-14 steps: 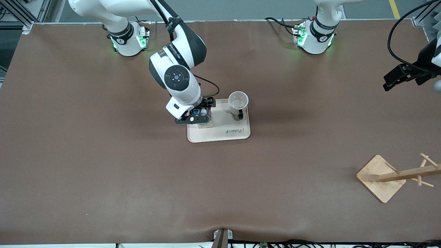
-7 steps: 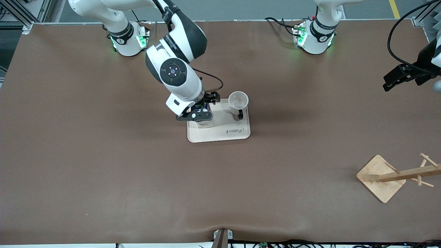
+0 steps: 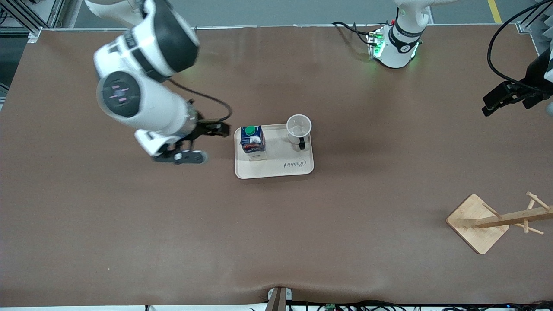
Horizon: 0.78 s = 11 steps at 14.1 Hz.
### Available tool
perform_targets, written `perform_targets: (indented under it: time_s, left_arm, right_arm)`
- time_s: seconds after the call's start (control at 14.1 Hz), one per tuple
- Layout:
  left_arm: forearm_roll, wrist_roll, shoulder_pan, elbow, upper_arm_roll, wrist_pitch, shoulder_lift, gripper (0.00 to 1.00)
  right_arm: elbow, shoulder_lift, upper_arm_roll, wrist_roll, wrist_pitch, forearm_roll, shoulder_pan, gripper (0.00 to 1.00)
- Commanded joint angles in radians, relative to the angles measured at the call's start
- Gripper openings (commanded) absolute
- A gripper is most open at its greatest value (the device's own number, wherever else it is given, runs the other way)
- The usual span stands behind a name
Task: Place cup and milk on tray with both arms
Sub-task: 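Set the milk carton on the tray and open the right gripper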
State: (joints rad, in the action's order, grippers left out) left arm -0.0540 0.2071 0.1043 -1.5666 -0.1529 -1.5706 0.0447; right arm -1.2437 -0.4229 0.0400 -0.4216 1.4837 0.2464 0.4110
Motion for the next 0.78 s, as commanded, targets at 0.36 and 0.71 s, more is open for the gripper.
perform_targets:
  time_s: [0.36, 0.71]
  left_arm:
    - [-0.001, -0.020, 0.000, 0.010, 0.007, 0.003, 0.006, 1.00]
    - [-0.001, -0.018, 0.000, 0.008, 0.009, 0.003, 0.007, 1.00]
  right_arm:
    - [-0.298, 0.273, -0.008, 0.477, 0.090, -0.135, -0.219, 1.00]
    - [-0.424, 0.371, -0.006, 0.641, 0.122, -0.240, -0.265, 1.00]
